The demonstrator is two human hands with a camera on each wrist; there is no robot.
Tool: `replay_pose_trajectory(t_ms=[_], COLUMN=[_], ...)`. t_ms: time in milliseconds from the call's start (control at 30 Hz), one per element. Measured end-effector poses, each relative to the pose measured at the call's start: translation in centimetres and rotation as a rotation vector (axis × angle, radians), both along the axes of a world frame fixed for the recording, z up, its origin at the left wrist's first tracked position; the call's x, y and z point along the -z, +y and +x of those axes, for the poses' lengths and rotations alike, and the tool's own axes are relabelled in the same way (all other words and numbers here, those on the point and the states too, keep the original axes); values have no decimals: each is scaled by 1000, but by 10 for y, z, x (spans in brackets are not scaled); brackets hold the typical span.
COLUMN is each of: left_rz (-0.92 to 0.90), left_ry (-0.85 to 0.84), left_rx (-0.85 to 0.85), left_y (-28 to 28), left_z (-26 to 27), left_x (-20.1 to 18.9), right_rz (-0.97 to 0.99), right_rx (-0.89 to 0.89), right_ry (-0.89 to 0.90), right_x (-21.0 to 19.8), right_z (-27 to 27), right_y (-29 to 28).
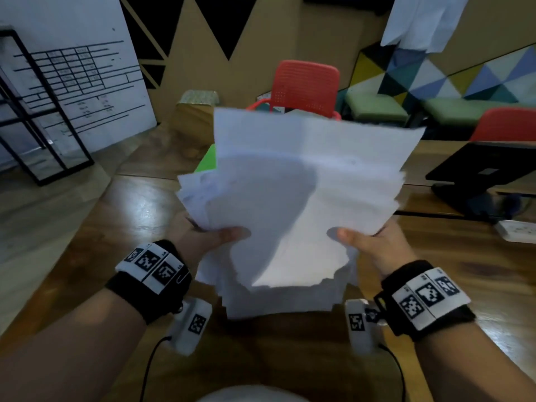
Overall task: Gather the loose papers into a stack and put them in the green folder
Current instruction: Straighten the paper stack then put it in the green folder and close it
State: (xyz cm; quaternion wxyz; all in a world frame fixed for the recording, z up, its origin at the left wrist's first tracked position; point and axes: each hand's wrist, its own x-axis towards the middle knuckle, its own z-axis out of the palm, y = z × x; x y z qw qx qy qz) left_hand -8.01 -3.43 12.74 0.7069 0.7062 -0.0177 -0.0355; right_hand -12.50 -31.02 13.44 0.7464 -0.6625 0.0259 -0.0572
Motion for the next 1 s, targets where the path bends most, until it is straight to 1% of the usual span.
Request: replay_pose_trajectory(t_ms=[33, 67, 100, 133, 167, 200, 267, 367, 433, 467, 600, 667, 733, 767, 800, 867, 900, 1000], left_rz=[17, 77, 148, 198, 234, 252, 199, 114, 129, 152, 223, 226, 258, 260, 233, 130, 72, -22], left_ry=[-12, 6, 34, 53, 60, 55, 26, -49, -121, -130, -54, -16, -28, -69, -112, -120, -95, 17], left_rx=[81, 145, 180, 177, 130, 47, -92, -182, -170, -179, -180, -177, -161, -133, -86, -15, 19, 154], left_y=[-1, -4, -9, -14, -20, -26, -32, -36, -33, -32, -31, -27, -21, -18, -14, -11, -8, -3], left_z=[-2, -3, -3, -2, -1, -2, -4, -9, -11, -12, -9, -8, -6, -1, 3, 9, 15, 25], left_x=[-5, -7, -6, -5, -8, -11, -14, -26, -25, -24, -13, -6, -5, -3, -2, -5, 2, 17], right_rz=[-22, -46, -68, -79, -79, -85, -70, 35, 93, 103, -7, -26, -4, 15, 32, 29, 21, 42], right_rx=[-89, -136, -129, -67, 28, 139, 301, 369, 367, 365, 334, 334, 314, 288, 258, 197, 173, 126], right_ry=[38, 87, 132, 160, 172, 183, 166, 64, -11, -26, -47, -41, -59, -74, -78, -58, -44, -10], right_x=[-2, 0, 2, 8, 13, 15, 13, 1, -2, 0, 14, 17, 20, 20, 19, 16, 16, 17], right_z=[-2, -3, -4, -2, 1, 4, 9, 8, 6, 6, 6, 5, 7, 9, 10, 13, 14, 16], right_y=[-1, 0, 3, 7, 13, 17, 25, 37, 45, 48, 51, 47, 36, 30, 26, 24, 25, 28])
